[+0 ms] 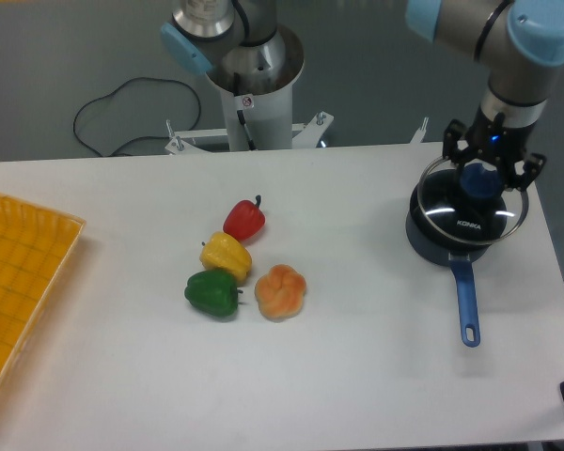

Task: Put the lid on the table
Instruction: 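Grip the blue knob of the glass lid on the black saucepan, then lift the glass lid off the saucepan and move it beside the pan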

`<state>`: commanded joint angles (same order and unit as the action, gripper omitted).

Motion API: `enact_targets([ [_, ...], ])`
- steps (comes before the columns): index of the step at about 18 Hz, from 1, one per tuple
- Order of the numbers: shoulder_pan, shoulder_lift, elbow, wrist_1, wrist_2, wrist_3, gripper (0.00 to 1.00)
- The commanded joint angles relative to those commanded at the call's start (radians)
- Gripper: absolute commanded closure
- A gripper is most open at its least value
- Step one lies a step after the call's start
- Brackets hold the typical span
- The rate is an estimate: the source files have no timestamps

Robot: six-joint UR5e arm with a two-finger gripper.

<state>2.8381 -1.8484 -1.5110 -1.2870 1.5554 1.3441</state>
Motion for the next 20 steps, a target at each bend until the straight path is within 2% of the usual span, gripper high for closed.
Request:
enact_targets([
  [5, -0.103, -0.014, 0.003, 0.003, 0.043, -0.144, 0.48],
  [12, -0.189, -0.031, 0.003, 0.011, 0.031, -0.281, 0.48],
  [19, -0.223, -0.064, -0.023, 0.115, 0.014, -0.338, 0.48],
  [20, -0.226, -0.074, -0.025, 0.117, 0.014, -0.341, 0.48],
])
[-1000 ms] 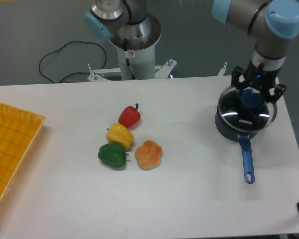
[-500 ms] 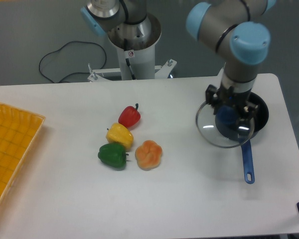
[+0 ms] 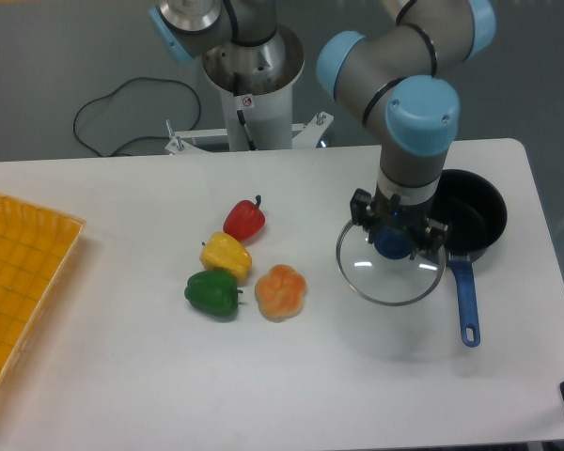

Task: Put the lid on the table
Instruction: 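Lift the glass lid off the saucepan and move it beside the pan, then carry the lid toward the orange and lower it toward the table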

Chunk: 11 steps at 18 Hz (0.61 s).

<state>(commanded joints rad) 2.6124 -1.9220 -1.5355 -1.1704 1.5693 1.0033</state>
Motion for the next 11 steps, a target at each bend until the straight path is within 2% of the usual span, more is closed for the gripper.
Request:
enact_targets([
  [4, -0.018, -0.017, -0.011, 0.012, 0.005, -0.02, 0.48],
  [6, -0.018, -0.026, -0.018, 0.043, 0.006, -0.023, 0.48],
  [11, -0.021, -0.041, -0.038, 0.052, 0.006, -0.02, 0.48],
])
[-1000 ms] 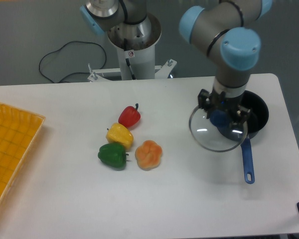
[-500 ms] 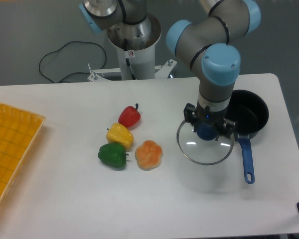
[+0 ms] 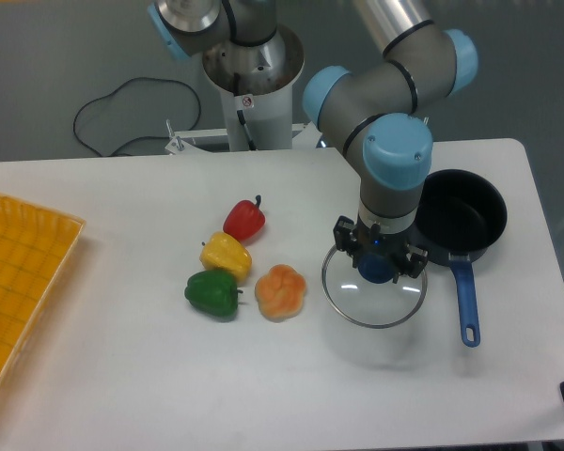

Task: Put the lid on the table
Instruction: 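Carry the lid toward the orange and lower it toward the table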

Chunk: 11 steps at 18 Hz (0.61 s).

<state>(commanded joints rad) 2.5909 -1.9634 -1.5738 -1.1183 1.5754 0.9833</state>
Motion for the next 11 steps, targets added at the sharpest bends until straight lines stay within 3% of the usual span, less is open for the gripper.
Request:
enact_targets([
  [7, -0.008, -0.041, 0.0, 0.057, 0.0, -0.003, 0.48],
  [11, -0.008, -0.058, 0.0, 0.06, -0.002, 0.0, 0.48],
])
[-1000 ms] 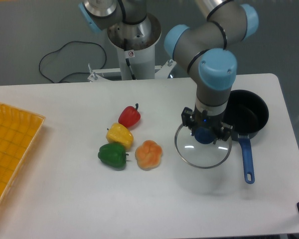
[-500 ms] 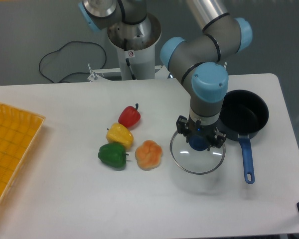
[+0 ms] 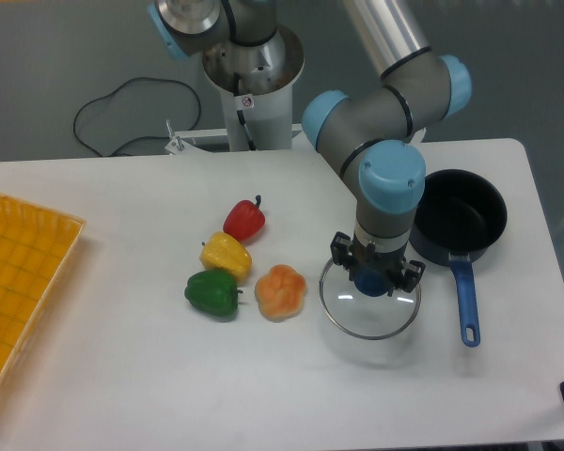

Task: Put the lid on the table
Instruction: 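Carry the lid toward the orange and lower it toward the table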

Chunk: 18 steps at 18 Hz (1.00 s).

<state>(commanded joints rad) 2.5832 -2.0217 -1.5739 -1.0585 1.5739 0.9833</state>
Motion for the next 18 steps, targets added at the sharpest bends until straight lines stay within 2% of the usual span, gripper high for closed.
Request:
enact_targets([
  [3, 0.0, -0.028, 0.0, 0.038, 0.002, 0.0, 0.48],
  [11, 0.0, -0.048, -0.011, 0.044, 0.002, -0.003, 0.47],
  [18, -0.002, -0.063, -0.012, 0.086, 0.002, -0.029, 0.47],
])
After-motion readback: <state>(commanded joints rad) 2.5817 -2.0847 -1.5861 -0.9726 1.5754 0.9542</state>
